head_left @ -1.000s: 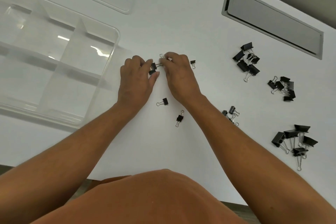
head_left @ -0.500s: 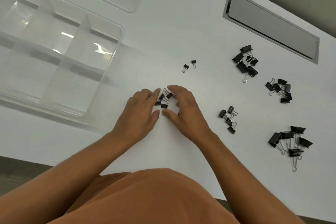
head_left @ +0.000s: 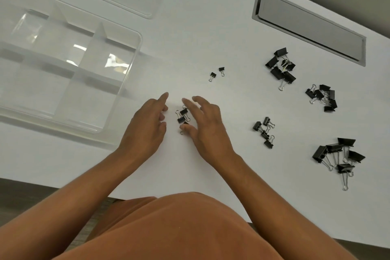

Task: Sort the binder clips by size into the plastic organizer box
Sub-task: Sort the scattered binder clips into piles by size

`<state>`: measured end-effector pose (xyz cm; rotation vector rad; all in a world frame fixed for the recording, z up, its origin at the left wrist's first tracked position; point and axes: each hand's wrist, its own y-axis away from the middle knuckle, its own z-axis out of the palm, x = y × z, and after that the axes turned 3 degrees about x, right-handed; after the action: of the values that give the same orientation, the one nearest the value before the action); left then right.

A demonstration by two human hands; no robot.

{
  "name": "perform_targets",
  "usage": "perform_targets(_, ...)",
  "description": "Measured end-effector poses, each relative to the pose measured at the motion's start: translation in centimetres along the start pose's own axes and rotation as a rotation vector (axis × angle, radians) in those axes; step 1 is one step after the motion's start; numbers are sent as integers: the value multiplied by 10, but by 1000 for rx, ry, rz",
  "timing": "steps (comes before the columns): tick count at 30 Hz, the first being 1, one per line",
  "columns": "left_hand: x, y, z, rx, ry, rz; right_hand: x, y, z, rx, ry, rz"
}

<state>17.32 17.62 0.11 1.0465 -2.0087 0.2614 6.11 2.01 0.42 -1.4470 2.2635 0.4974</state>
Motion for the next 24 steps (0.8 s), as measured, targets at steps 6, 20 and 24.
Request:
perform_targets(6,-3,19,4,93,-1,9,-9,20,26,-58,281,-214)
perform_targets(20,-5,53,37,19,-169,261,86,145,-1,-77,115,-336)
perform_targets(24,22,34,57,66,-173,359,121,156,-18,98,106,-144)
